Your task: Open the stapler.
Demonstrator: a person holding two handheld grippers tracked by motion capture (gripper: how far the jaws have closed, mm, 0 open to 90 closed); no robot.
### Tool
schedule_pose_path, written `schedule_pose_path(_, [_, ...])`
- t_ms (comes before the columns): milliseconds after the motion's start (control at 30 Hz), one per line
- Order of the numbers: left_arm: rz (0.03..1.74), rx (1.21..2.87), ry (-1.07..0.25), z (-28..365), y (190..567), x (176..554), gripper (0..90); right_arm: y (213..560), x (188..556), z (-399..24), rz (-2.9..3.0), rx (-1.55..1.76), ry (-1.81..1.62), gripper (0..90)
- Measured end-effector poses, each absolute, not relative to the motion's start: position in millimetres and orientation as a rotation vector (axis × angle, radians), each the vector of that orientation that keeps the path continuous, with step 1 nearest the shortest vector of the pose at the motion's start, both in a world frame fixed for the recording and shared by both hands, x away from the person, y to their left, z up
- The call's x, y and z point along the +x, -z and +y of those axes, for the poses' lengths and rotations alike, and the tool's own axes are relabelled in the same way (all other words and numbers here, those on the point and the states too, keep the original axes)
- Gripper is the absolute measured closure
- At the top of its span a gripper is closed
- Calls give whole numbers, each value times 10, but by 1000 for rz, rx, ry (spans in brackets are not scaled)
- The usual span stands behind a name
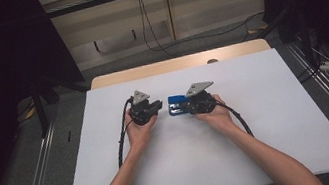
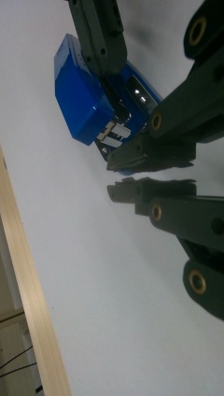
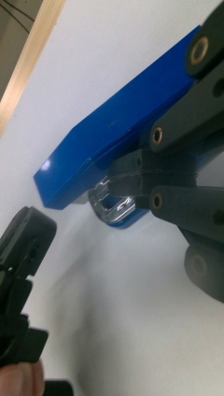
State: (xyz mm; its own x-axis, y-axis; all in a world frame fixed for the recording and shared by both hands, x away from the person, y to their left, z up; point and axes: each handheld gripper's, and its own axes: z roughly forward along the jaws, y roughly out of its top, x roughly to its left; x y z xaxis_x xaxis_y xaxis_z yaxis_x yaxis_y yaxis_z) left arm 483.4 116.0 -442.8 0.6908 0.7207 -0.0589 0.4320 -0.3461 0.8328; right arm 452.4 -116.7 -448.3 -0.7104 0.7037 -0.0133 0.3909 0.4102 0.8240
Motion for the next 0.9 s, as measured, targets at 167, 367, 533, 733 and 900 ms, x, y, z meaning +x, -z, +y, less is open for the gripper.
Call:
schedule_pose_path(167, [870,2012,-380,1150,4438,4849,900,4477,4530,-1139,2323,935,-1198,900])
schedule_pose_path(367, [870,2013,-379,1131,4448,4849,900,4450,4547,-1135,2340,933,-1176,900])
schedule_pose_path(533, [836,2027,-371,1093,4439,4834,900,4481,4550,-1144,2366,946,-1125,900])
schedule_pose_path(733, [814,2045,-367,1034,4443,4813,900,4503,4561,-1161,2385,948,-1076,900])
schedule_pose_path(900, [822,2042,-356,1037,4460,4827,900,4503,4564,-1166,2384,950,-1075,900])
